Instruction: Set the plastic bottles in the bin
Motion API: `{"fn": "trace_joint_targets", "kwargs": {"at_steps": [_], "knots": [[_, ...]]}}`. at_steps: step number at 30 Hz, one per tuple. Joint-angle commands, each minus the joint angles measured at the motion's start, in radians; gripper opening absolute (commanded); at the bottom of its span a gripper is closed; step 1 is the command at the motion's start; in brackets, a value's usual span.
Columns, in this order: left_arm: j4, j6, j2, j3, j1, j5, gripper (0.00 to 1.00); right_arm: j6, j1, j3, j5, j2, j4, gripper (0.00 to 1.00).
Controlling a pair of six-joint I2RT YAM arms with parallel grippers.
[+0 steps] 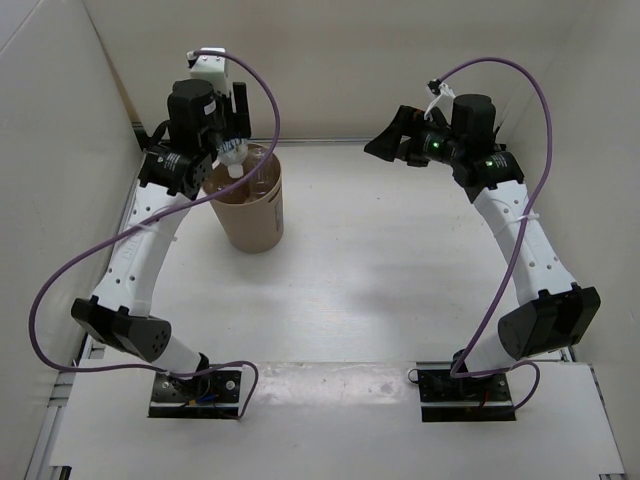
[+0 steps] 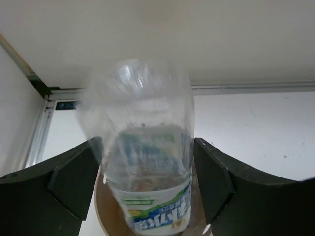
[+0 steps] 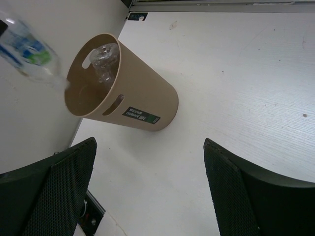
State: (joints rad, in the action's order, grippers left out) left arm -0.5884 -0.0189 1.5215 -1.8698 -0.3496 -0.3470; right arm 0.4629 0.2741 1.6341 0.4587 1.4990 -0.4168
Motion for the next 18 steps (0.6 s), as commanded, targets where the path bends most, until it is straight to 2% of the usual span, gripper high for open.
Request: {"fn": "trace_joint_targets", "kwargs": {"at_steps": [1, 2, 7, 10, 14, 18], "knots": [[0.039, -0.055, -0.037, 0.04, 0.024, 0.045, 0.85, -0.013, -0.01, 0.03, 0.001, -0.025, 0.013, 0.9], [0.041, -0.059, -0.044, 0.076, 0.03, 0.046, 0.85, -0.018, -0.012, 0.035, 0.001, -0.023, 0.01, 0.9], [0.015, -0.085, -0.075, 0.112, 0.035, 0.037, 1.0, -0.02, -0.015, 0.033, -0.002, -0.019, 0.007, 0.9], [-0.001, -0.084, -0.11, 0.11, 0.038, -0.003, 1.0, -0.038, -0.013, 0.039, -0.028, -0.017, -0.002, 0.9], [-0.06, -0.064, -0.191, 0.123, 0.058, -0.069, 1.0, -0.154, -0.019, 0.029, -0.101, -0.011, -0.034, 0.9], [-0.166, -0.087, -0.308, 0.242, 0.092, -0.107, 1.0, -0.304, -0.021, -0.003, -0.169, -0.011, -0.102, 0.9]]}}
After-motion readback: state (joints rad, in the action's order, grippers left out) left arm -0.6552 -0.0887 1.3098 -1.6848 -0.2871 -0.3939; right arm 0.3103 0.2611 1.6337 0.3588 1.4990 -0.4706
